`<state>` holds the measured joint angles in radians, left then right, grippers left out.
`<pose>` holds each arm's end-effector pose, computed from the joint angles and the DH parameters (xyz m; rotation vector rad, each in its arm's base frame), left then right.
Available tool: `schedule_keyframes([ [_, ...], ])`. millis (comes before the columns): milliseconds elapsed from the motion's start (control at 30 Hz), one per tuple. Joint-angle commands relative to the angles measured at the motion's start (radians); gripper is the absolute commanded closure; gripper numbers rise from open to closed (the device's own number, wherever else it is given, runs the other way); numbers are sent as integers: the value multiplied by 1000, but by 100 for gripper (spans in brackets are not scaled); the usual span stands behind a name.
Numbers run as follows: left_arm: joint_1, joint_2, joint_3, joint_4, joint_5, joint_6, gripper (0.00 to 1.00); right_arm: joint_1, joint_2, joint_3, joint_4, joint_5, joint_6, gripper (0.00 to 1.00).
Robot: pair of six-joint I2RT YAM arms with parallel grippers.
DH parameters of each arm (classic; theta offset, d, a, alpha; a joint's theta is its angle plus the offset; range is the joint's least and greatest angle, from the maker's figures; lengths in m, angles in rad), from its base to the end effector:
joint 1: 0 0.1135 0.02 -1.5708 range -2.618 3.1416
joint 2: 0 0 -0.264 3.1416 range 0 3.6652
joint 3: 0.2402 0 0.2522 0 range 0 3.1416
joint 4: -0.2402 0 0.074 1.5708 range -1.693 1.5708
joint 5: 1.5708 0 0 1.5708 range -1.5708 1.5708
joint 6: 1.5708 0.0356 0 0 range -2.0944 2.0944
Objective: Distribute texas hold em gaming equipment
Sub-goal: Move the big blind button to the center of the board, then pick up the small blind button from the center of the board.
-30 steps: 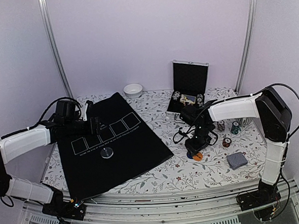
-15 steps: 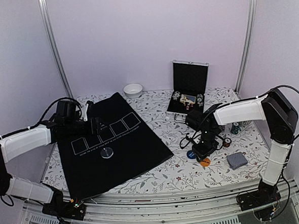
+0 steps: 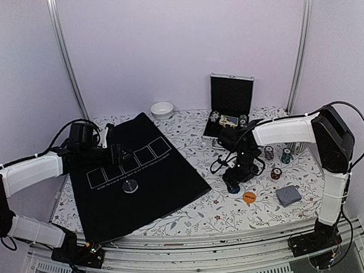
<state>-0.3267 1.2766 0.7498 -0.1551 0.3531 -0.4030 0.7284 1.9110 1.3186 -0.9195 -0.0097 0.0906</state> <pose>0.2506 -0.0979 0.2272 0.1083 2.3205 -0.7791 0.2619 0.2341 0.1660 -0.9695 2.9350 0.0500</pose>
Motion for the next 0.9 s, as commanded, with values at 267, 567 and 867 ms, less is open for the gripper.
schedule_keyframes([
  [267, -11, 6, 6, 5, 0, 25, 28, 31, 108, 48, -36, -17, -25, 25],
  [567, -10, 12, 1, 8, 1, 27, 28, 64, 101, 52, -58, -7, -12, 28],
  [867, -10, 10, 0, 6, 4, 29, 28, 63, 146, 54, -34, 43, -32, 32],
])
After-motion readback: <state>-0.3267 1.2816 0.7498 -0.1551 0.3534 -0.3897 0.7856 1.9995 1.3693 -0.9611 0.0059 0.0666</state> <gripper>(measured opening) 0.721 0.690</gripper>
